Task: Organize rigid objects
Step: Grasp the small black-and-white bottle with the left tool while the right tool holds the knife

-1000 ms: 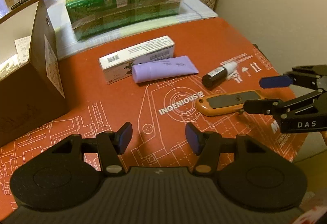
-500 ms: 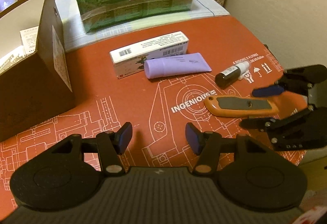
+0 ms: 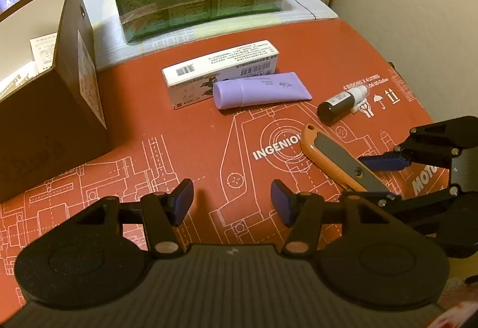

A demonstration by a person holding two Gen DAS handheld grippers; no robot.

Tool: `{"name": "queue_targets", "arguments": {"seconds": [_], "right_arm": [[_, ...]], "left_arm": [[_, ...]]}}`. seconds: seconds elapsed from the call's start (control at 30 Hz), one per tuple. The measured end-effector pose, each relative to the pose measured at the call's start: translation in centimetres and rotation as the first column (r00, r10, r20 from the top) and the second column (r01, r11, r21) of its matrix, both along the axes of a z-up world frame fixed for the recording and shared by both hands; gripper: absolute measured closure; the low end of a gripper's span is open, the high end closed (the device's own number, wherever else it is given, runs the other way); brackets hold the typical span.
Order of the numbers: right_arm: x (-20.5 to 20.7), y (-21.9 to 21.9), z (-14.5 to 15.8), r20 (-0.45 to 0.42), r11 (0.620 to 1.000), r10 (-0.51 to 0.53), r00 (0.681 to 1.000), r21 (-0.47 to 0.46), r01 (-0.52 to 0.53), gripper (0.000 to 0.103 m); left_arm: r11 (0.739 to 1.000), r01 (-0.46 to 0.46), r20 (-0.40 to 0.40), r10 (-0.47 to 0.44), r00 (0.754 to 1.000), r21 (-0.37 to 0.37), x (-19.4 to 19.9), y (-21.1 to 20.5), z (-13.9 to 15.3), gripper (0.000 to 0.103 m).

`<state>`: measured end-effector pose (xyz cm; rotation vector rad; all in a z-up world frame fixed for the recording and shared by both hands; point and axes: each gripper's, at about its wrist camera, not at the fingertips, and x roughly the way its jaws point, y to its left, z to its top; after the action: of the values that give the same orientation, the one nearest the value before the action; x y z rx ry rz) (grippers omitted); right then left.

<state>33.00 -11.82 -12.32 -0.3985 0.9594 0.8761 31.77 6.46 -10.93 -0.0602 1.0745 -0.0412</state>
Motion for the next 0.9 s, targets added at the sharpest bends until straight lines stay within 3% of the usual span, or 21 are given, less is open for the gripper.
{"name": "queue_targets", "arguments": {"seconds": [0.53, 0.9], "right_arm": [[-1.4, -0.3, 0.1, 0.05, 0.997, -0.067, 0.996, -0.023, 0.068, 0.071], [-1.2, -4.9, 2.6, 0.091, 0.968, -0.249, 0.964, 0.053, 0.245, 0.071]], "left_arm": [[0.999, 0.052, 0.004, -0.052, 0.999, -0.002, -0.4, -1.0, -0.2, 0.049], [0.989, 0.146, 0.059, -0.147, 0.987, 0.01, 0.8, -2.9, 0.0, 0.05]]}}
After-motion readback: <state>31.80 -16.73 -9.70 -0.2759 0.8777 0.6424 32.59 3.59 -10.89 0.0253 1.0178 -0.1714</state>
